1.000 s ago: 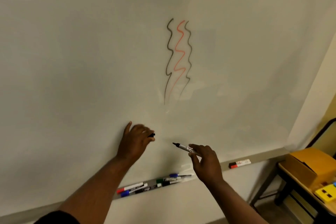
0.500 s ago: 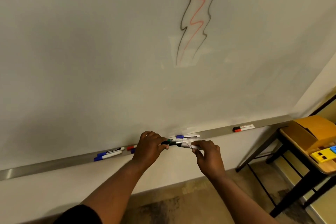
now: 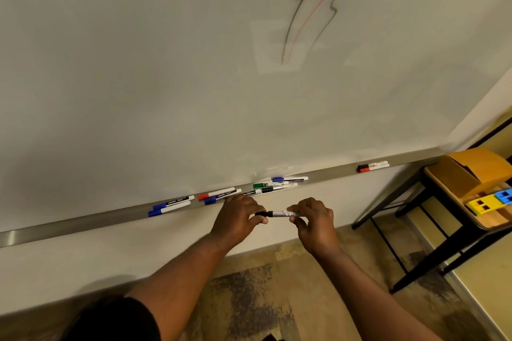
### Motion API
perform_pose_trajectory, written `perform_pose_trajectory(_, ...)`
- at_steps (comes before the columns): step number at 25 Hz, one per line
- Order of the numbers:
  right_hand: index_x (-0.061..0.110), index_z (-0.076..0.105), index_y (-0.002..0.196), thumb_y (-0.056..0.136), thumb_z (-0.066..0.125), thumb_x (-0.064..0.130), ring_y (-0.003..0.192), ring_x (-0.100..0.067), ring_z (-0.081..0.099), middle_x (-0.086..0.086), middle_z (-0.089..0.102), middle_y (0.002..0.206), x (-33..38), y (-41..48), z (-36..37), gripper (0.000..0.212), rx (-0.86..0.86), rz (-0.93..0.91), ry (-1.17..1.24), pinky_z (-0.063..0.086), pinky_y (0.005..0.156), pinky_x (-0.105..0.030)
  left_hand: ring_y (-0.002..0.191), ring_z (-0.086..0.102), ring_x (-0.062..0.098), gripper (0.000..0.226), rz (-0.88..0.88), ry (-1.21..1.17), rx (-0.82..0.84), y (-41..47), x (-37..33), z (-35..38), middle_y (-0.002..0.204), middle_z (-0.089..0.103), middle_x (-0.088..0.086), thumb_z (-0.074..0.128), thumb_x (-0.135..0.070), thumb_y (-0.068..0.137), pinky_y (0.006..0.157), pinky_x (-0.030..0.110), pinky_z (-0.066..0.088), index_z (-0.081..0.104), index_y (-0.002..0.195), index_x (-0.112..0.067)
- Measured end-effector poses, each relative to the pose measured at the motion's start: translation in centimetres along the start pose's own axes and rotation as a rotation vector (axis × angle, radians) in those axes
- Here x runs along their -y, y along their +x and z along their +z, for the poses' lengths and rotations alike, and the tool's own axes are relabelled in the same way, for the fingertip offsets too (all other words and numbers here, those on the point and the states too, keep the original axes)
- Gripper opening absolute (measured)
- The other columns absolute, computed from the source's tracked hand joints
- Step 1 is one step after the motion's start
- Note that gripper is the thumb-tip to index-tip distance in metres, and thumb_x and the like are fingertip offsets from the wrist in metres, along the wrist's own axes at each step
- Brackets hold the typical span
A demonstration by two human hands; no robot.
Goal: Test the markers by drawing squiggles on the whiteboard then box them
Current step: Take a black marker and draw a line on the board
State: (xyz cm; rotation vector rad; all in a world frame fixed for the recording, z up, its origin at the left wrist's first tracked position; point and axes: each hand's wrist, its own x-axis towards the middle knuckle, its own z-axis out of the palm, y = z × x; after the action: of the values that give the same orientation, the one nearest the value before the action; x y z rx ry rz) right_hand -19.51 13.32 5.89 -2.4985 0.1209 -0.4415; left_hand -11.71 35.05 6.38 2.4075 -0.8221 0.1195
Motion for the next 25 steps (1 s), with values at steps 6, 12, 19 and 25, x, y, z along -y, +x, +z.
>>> perform_pose_trajectory(6,0.030,0.075,0.106,0.083,0.077,0.016,0.094,-0.009,0.051,0.018,0.057,0.094,-0.4,0.2,-0.2,0.026,0.032,0.018,-0.042,0.029,0.078,-0.032,0.092,0.051,0.005,0.019,0.016,-0.045,0.031,0.5,-0.3,1.3,0.091,0.067,-0.016,0.067,-0.045,0.088,0.090,0.028,0.036,0.075,0.100,-0.033)
perform_pose_trajectory(12,0.030,0.074,0.104,0.085,0.076,0.016,0.094,-0.007,0.050,0.018,0.058,0.095,-4.2,2.6,-1.1,0.024,0.059,0.027,-0.020,0.030,0.080,-0.033,0.088,0.054,0.005,0.016,0.005,-0.063,0.029,3.9,-1.5,4.0,0.087,0.067,-0.015,0.068,-0.044,0.087,0.090,0.030,0.039,0.075,0.096,-0.033)
perform_pose_trajectory(19,0.028,0.075,0.099,0.086,0.072,0.009,0.094,-0.009,0.051,0.017,0.059,0.094,-14.6,10.6,-4.1,0.023,0.078,0.062,0.049,0.033,0.083,-0.034,0.080,0.057,0.007,0.012,-0.090,-0.094,0.028,14.6,-6.2,11.0,0.083,0.068,-0.012,0.073,-0.037,0.085,0.079,0.033,0.048,0.078,0.094,-0.030)
perform_pose_trajectory(25,0.024,0.074,0.092,0.083,0.069,0.002,0.094,-0.019,0.057,0.010,0.065,0.095,-26.3,18.6,-9.1,0.024,0.123,0.041,0.091,0.040,0.083,-0.040,0.074,0.058,0.008,0.012,-0.235,-0.115,0.023,25.0,-12.5,18.9,0.081,0.068,-0.010,0.076,-0.033,0.082,0.072,0.033,0.051,0.078,0.092,-0.028)
